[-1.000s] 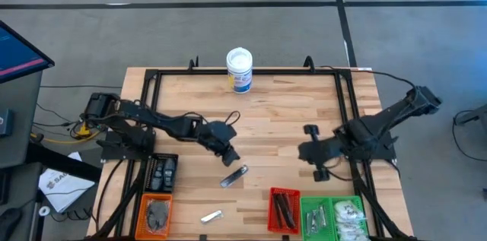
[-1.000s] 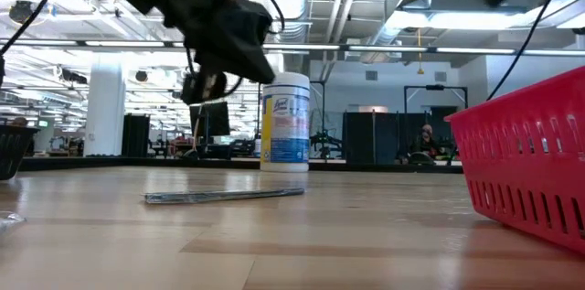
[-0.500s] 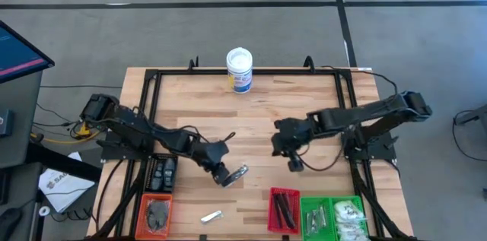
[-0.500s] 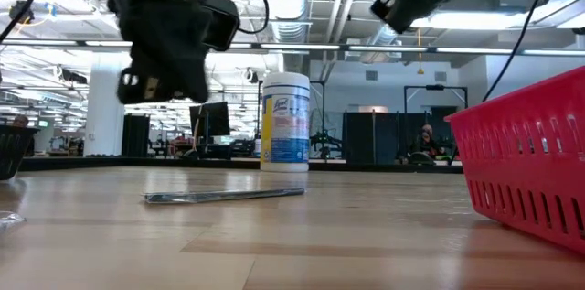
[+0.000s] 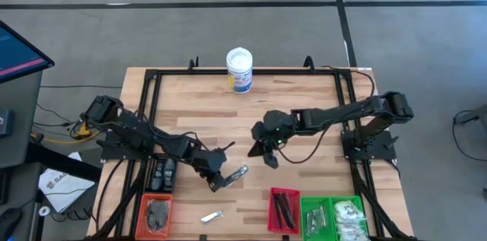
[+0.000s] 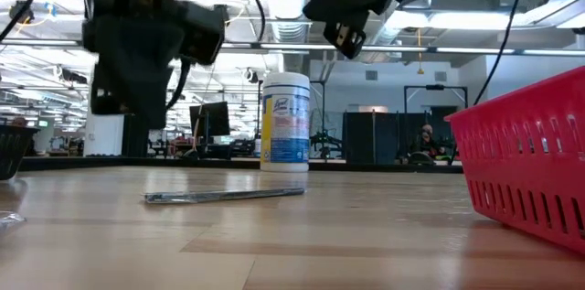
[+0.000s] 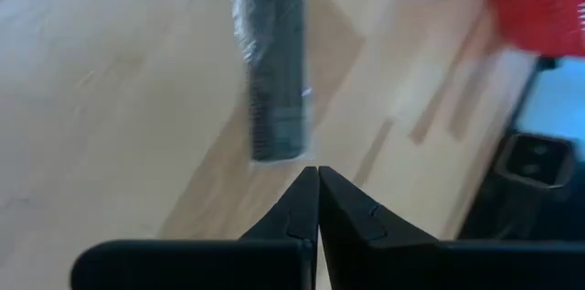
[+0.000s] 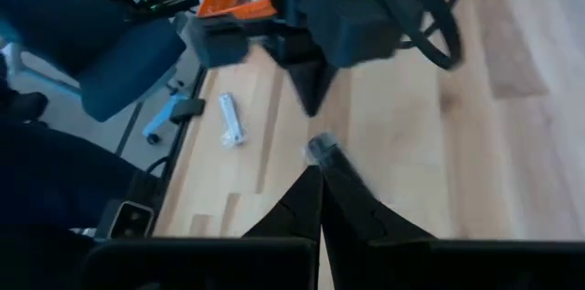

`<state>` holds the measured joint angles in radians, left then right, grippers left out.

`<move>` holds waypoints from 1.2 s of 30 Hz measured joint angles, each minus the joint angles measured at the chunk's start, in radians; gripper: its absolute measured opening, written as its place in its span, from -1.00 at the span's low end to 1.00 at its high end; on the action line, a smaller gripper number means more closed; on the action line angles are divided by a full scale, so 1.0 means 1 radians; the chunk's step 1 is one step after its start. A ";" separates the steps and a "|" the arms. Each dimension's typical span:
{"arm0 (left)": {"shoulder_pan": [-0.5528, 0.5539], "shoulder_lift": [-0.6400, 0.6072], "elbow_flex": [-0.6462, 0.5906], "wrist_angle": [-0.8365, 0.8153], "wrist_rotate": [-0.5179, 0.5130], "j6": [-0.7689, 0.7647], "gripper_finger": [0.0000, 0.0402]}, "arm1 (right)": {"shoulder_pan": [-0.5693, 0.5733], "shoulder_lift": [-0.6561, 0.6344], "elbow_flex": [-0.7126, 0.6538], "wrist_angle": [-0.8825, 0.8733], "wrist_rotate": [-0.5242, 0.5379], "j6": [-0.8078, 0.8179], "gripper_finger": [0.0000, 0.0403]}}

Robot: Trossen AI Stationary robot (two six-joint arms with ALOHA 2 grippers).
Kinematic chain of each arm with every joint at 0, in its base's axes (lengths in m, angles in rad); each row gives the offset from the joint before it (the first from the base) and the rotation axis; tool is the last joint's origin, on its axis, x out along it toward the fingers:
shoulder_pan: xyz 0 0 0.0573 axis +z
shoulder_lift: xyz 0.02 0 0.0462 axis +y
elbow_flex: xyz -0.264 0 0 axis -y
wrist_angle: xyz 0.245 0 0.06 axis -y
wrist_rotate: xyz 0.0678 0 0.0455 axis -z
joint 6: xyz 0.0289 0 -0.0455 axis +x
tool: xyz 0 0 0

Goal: Pick & Place Travel size toiletries
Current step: Put the black comb into the red bin

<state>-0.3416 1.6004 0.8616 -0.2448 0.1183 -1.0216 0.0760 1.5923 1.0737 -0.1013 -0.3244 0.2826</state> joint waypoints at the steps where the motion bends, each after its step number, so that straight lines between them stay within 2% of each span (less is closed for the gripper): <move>1: 0.000 0.014 0.000 -0.001 0.007 0.010 -1.00 | 0.004 0.002 0.000 0.006 -0.005 0.009 -1.00; 10: 0.026 0.116 0.000 0.125 0.048 0.074 -1.00 | 0.000 -0.007 0.000 -0.011 -0.012 0.029 -1.00; 16: 0.068 0.149 0.001 0.136 0.061 0.102 -1.00 | 0.004 -0.007 0.000 -0.037 -0.019 0.059 -1.00; 26: 0.108 0.228 -0.001 0.152 0.196 0.197 -1.00 | 0.015 -0.007 0.000 -0.100 -0.019 0.078 -1.00; 36: 0.118 0.218 -0.002 0.059 0.125 0.268 -1.00 | 0.015 -0.007 0.000 -0.117 -0.019 0.078 -1.00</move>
<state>-0.2235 1.8188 0.8599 -0.1861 0.2428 -0.7536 0.0910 1.5852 1.0737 -0.2180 -0.3435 0.3603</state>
